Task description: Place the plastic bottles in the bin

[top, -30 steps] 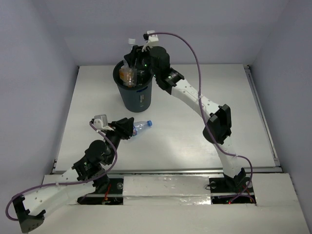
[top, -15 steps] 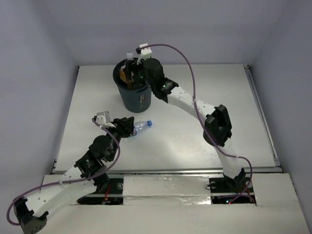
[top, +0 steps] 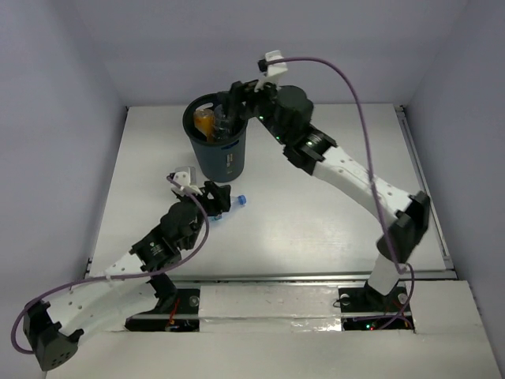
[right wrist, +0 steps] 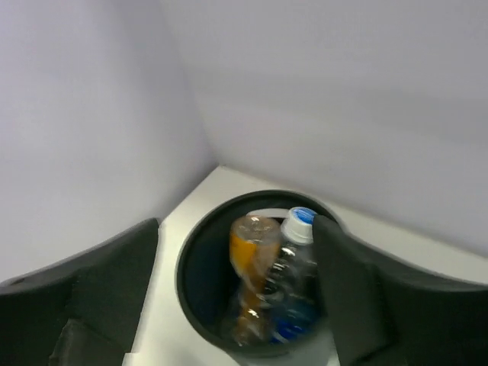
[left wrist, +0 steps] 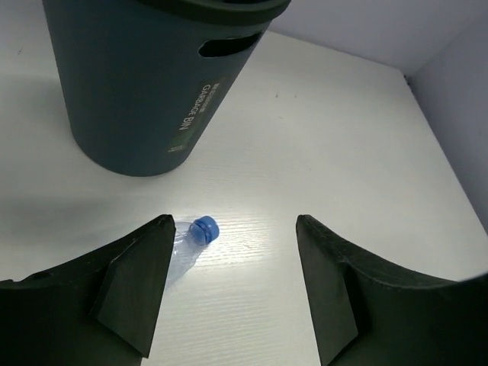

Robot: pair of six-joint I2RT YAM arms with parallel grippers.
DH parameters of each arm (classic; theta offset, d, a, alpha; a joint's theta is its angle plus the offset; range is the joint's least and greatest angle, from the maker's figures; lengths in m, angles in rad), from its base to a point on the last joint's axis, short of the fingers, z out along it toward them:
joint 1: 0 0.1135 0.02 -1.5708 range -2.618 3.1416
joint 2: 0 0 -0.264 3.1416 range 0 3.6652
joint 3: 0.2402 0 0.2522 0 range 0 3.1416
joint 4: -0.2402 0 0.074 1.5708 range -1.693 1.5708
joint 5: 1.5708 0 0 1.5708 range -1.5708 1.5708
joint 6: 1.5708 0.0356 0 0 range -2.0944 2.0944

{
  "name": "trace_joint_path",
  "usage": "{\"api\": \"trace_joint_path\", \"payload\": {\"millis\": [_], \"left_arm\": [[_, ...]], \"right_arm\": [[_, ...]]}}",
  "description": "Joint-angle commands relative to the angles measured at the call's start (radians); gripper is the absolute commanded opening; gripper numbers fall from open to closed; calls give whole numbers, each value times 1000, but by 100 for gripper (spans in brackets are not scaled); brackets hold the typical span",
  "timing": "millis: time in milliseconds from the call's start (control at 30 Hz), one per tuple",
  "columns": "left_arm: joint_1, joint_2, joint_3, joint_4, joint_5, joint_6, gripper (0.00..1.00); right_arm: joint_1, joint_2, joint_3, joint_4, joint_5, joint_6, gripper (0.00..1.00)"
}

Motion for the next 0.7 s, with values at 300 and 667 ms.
{"api": "trace_joint_path", "payload": {"millis": [300, 667], "left_arm": [[7, 347, 163, 0, 62, 186, 37], [7, 667, 292, 11, 110, 326, 76]], "right_arm": [[6, -630, -820, 171, 183, 218, 9], [-3, -903, -1100, 128, 223, 301, 82]]}}
